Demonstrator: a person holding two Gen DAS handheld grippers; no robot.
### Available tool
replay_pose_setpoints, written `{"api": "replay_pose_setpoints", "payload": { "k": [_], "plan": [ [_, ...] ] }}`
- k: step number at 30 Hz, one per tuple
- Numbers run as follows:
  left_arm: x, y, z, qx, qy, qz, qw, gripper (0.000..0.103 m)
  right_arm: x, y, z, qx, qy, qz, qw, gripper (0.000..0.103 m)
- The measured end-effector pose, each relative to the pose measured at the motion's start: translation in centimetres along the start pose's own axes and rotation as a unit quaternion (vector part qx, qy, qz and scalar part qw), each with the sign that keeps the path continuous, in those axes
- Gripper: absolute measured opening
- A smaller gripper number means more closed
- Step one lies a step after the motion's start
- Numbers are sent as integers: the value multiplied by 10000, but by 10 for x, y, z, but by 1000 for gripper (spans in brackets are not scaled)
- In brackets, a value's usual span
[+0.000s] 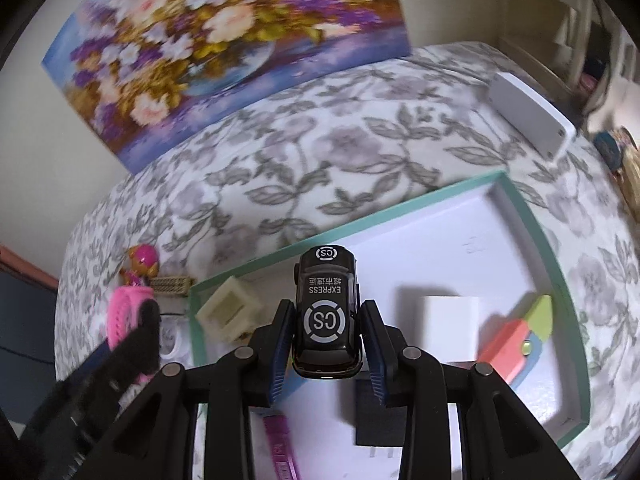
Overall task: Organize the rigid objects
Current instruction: 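Lift the pink band and black toy car and carry them over the tray, then lower the pink band and toy car into the tray and open both grippers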
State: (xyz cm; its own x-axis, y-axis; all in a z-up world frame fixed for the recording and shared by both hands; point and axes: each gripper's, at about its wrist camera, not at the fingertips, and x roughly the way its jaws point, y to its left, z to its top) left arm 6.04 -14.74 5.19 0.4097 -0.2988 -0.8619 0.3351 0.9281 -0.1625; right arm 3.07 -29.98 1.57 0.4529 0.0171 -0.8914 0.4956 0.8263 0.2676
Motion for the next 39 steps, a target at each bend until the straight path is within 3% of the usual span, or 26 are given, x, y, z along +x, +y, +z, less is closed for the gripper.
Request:
{"api": "replay_pose_setpoints", "payload": {
  "k": [16,27,37,39],
  "plan": [
    [38,-49,-9,475,189,-134,9986,54,-3,-79,13,556,-222,-1117,9919,36],
    [45,-63,-14,753,297,-138,9966,54,3,-79,9,517,-73,-1266,9906,36],
    [45,-58,-12,622,457,-183,9968,54,6,-79,9,541,26,-1232,9909,37],
    [44,-58,-12,609,471,-190,9969,58,5,-80,9,555,19,-1252,9906,38]
  ]
}}
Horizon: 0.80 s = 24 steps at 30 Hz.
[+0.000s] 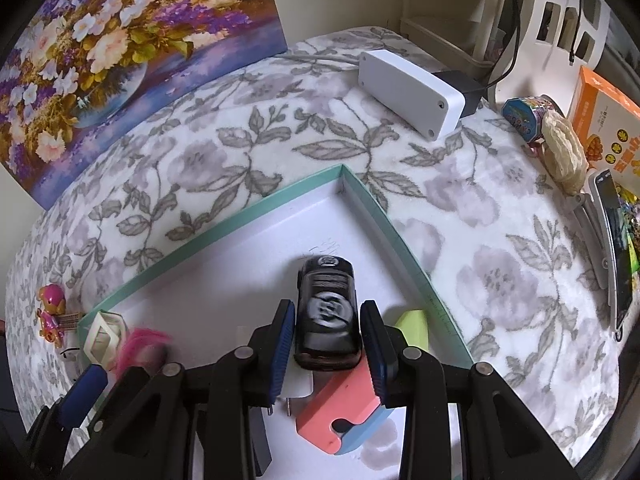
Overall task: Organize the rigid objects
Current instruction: 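Lower the pink band and toy car into the tray and open both grippers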
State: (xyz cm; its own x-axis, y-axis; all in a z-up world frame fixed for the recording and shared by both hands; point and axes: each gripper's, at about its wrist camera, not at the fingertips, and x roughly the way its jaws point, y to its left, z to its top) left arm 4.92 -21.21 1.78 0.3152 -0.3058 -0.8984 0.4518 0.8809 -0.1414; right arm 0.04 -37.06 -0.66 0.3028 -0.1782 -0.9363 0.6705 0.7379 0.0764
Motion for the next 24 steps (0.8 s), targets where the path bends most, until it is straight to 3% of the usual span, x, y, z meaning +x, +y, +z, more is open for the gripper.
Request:
{"api": "replay_pose_setpoints", "payload": {
  "k": [2,5,7,9,12,21,23,24],
  "plan": [
    [-1,0,0,-9,-5,-16,10000,61,0,-1,0,37,17,-3,10000,39],
    [-3,2,1,-40,-15,14,10000,61,0,-2,0,85,39,25,10000,54],
    [-5,5,3,-92,-27,34,9999,61,-1,-2,-1,97,26,31,9999,55],
    [-6,9,4,-162,-19,91,9998,63,-2,-1,-1,84,6,-14,10000,62],
    [-7,19,4,-277,-42,242,9993,76,-4,1,-1,70,-23,-27,10000,71],
    [-5,45,4,-569,35,566,9968,78,-6,20,-4,-227,-44,-69,9997,85],
    [-5,51,4,-628,30,627,9960,90,-8,23,-4,-263,-68,-89,9996,87],
    [-6,55,5,-673,6,676,9954,92,-10,25,-5,-289,-85,-100,9995,87]
  ]
}}
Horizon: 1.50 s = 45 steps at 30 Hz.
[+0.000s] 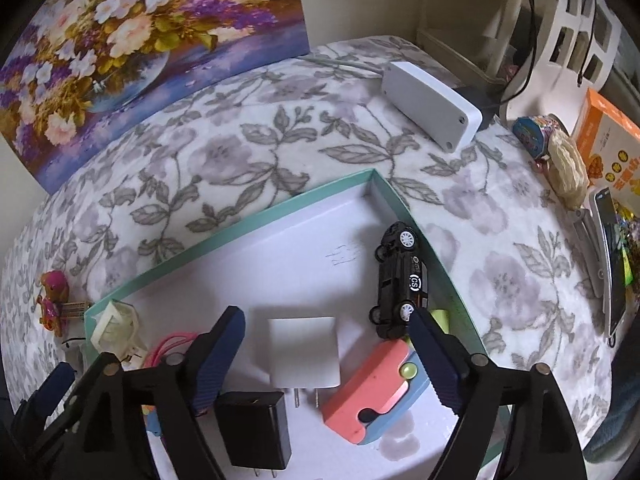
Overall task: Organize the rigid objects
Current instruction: 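Lower the pink band and toy car into the tray and open both grippers, then move the left gripper to the doll toy while the right moves to the white watch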
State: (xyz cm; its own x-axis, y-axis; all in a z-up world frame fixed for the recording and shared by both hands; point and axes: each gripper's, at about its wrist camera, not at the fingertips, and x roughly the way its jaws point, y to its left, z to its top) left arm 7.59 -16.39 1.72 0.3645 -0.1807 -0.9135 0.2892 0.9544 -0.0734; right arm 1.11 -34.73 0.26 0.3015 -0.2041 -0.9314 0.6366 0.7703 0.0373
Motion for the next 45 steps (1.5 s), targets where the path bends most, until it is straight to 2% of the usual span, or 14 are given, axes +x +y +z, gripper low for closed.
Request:
{"api": "replay_pose_setpoints", "payload": {
  "k": [4,6,10,13,18,27,33,39,45],
  "plan": [
    [-1,20,2,-258,-21,143,9996,93,-9,12,-2,-53,-47,29,10000,90],
    [-2,37,4,-488,2,254,9985,94,-14,21,-3,-142,-95,116,9998,97],
    [-5,72,6,-833,43,396,9957,94,-27,49,-10,-487,-240,231,9983,99],
    [-12,105,6,-1267,-9,450,9909,94,-34,68,-17,-711,-315,321,9965,103],
    [-25,159,1,-1840,-133,973,9780,95,-43,101,-31,-1117,-397,503,9917,103],
    [-45,225,-14,-2334,-240,1438,9614,96,-46,146,-52,-1517,-369,771,9847,103],
    [-47,249,-20,-2626,-218,1520,9526,96,-42,165,-58,-1572,-285,915,9829,103],
    [-35,251,-20,-2614,-58,1503,9534,96,-33,181,-60,-1650,-215,1060,9804,103],
    [-10,247,-21,-2554,223,1470,9553,96,-26,204,-66,-1998,-271,1157,9726,103]
  ]
}}
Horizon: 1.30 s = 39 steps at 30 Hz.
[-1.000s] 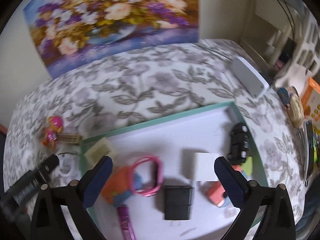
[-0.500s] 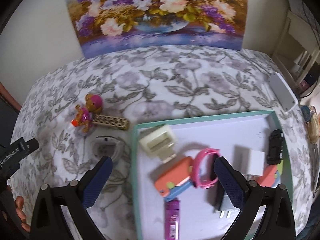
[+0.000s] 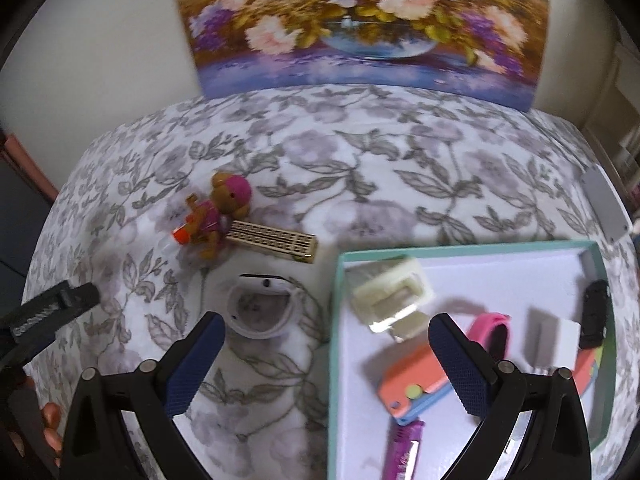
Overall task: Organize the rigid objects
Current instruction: 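Move the left gripper to the doll toy while the right moves to the white watch, then grasp the white watch with the right gripper and lift it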
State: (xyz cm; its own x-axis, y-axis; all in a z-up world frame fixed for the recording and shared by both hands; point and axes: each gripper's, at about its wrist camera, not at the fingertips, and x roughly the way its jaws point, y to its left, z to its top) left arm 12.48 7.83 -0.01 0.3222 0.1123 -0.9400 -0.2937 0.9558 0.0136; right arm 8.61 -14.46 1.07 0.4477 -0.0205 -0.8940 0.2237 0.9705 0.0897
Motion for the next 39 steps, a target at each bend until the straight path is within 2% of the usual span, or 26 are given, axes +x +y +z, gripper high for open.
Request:
{"api": "replay_pose_setpoints", "payload": {
  "k": [5,8,12,18,24,31,39],
  "plan": [
    [18,-1,-4,-60,241,-20,9997,96,7,19,2,-281,-51,147,9995,103],
    [22,2,-4,-146,276,-12,9995,96,13,27,2,-391,-49,96,9992,101],
    [25,9,-3,-341,319,-16,9989,96,22,33,0,-487,32,95,9988,88],
    [27,9,-2,-387,366,-52,9986,96,24,46,-1,-740,-44,166,9971,80],
    [33,4,-3,-302,427,-39,9986,96,38,48,-4,-803,153,132,9966,68],
    [34,0,-5,-217,417,19,9989,96,52,41,-4,-627,330,236,9972,66],
    [39,-1,-6,-192,447,58,9988,96,61,45,0,-599,332,308,9972,66]
  ]
}}
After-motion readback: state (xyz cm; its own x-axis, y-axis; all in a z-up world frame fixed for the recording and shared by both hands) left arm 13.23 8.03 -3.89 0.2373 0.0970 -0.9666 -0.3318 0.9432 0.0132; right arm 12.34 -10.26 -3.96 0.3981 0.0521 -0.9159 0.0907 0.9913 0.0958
